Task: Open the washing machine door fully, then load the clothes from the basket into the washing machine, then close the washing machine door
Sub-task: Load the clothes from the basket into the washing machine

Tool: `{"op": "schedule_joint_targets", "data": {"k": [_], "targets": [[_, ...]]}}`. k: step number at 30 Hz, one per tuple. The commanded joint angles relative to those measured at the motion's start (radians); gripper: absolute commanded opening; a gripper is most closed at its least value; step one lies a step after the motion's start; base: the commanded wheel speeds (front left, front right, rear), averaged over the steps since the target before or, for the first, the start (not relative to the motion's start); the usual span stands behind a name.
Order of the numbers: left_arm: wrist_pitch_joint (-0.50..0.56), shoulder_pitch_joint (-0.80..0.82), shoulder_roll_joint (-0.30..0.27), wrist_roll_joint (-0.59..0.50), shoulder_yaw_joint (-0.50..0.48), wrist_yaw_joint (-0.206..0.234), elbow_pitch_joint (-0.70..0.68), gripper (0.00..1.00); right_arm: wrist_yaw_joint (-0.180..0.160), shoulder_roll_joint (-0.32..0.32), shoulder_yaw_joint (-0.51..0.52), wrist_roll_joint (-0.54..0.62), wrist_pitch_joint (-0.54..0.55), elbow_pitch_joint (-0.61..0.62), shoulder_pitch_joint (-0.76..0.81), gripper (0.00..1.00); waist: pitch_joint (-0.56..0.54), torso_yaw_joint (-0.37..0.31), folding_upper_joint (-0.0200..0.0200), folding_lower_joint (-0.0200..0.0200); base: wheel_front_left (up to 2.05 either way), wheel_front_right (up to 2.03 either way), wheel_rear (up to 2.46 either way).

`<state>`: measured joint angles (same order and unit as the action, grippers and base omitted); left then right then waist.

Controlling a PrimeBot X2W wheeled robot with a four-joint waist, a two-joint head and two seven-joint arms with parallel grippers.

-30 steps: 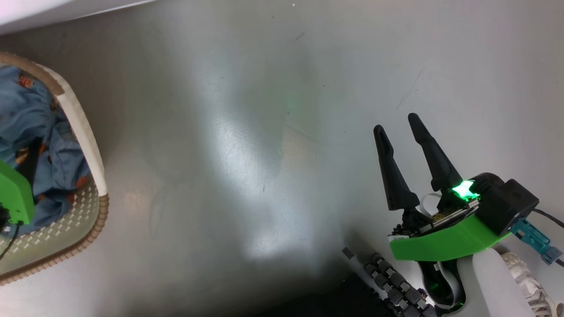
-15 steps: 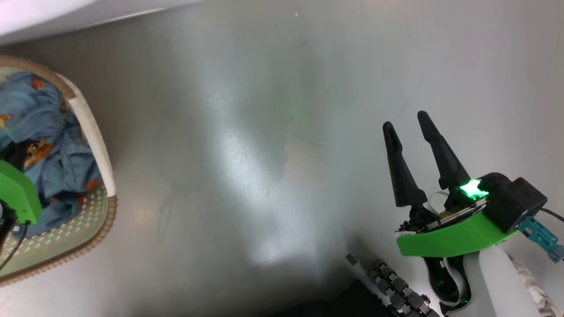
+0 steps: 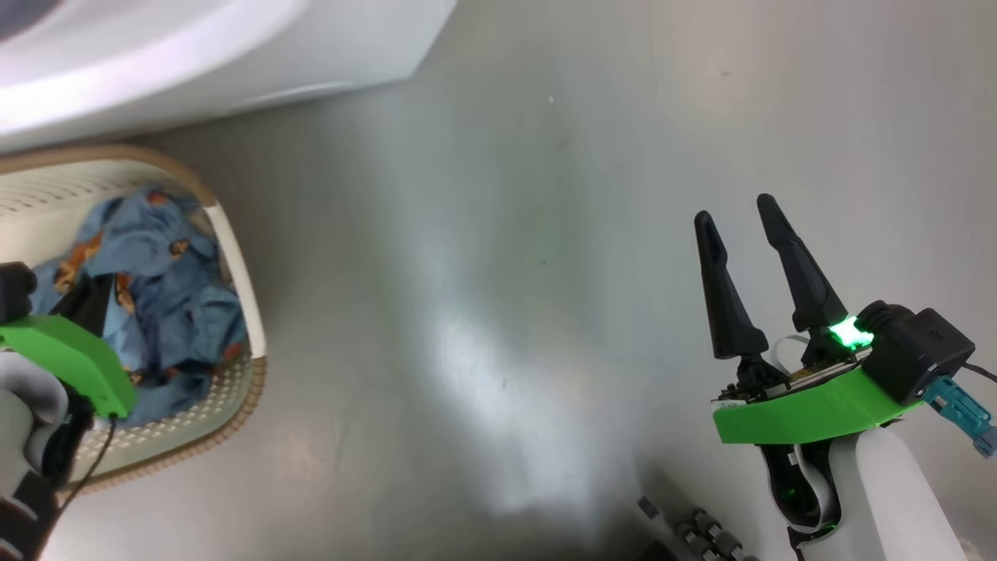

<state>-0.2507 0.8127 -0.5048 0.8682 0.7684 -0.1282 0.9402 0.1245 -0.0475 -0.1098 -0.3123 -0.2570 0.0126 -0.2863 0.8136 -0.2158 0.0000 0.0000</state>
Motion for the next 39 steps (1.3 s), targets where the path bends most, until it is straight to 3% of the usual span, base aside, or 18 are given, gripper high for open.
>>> {"op": "schedule_joint_targets", "data": {"k": [1,11,24,39], "targets": [[-0.011,-0.032,-0.038,-0.008,-0.037,0.003,-0.013,0.0,0.006,-0.003,-0.014,0.007,-0.005,0.014,0.029,1.0,-0.054,0.038,0.0,0.0,0.0,0.0,0.0],[-0.011,-0.214,0.031,-0.122,-0.25,0.038,-0.178,0.0,0.006,-0.003,0.006,0.043,-0.005,-0.021,0.048,1.0,-0.198,0.105,0.0,0.0,0.0,0.0,0.0],[-0.011,-0.409,0.148,-0.3,-0.492,0.036,-0.374,0.0,0.006,-0.003,0.018,0.064,-0.005,-0.069,0.1,1.0,-0.38,0.159,0.0,0.0,0.0,0.0,0.0],[-0.011,-0.564,0.255,-0.416,-0.678,0.034,-0.548,0.0,0.006,-0.003,0.03,0.085,-0.005,-0.081,0.159,1.0,-0.54,0.178,0.0,0.0,0.0,0.0,0.0]]}}
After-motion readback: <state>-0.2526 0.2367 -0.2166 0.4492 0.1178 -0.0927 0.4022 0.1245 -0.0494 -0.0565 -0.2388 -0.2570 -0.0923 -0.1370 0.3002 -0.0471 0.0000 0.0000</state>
